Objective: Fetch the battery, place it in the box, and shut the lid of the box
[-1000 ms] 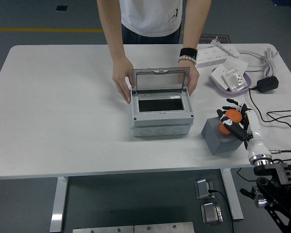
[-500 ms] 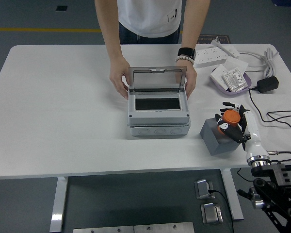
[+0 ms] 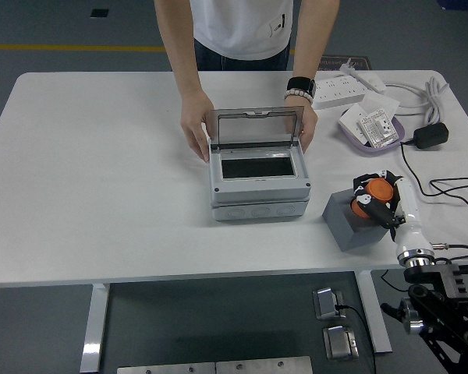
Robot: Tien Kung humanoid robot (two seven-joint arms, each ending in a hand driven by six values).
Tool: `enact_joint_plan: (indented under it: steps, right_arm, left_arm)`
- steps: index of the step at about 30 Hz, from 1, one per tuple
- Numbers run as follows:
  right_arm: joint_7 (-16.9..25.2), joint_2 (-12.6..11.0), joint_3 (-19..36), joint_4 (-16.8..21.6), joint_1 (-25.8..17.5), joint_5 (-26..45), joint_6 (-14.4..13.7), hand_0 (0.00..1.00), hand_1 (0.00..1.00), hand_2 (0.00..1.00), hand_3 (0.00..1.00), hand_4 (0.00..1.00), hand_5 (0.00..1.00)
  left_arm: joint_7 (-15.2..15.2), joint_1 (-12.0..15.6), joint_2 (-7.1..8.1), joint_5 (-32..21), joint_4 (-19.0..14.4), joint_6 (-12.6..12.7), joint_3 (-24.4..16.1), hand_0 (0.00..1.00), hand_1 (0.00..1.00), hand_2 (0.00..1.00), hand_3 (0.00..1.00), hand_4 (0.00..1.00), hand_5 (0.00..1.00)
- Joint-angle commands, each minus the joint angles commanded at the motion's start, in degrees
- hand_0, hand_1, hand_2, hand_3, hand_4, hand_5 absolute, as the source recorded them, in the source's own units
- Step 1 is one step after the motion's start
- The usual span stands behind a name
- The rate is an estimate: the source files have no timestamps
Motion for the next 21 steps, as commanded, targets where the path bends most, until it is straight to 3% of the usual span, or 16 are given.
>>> enact_joint_plan:
  steps: [10, 11, 21]
  right_arm:
    - [-0.25, 0.12, -0.38, -0.02, 0.7, 0.48, -0.41, 0.187, 0.221, 0.271, 0.281, 0.002, 0.002]
    - [-0.27, 0.14, -0.43, -0.04, 0.8, 0.48, -0.45, 0.164, 0.204, 0.249, 0.234, 0.002, 0.002]
    - [-0.67, 0.39, -1.34, -0.19, 2.69, 0.1, -0.74, 0.164, 0.202, 0.242, 0.214, 0.002, 0.002]
  left_arm:
    - [-0.08, -0.02, 0.09, -0.02, 0.0, 0.05, -0.1, 0.406, 0.557, 0.515, 0.503, 0.002, 0.002]
    - [-0.07, 0.0, 0.09, 0.02, 0.0, 0.06, -0.12, 0.407, 0.557, 0.515, 0.504, 0.002, 0.002]
    - [0.09, -0.02, 0.08, 0.41, 0.0, 0.11, -0.32, 0.408, 0.557, 0.515, 0.504, 0.002, 0.002]
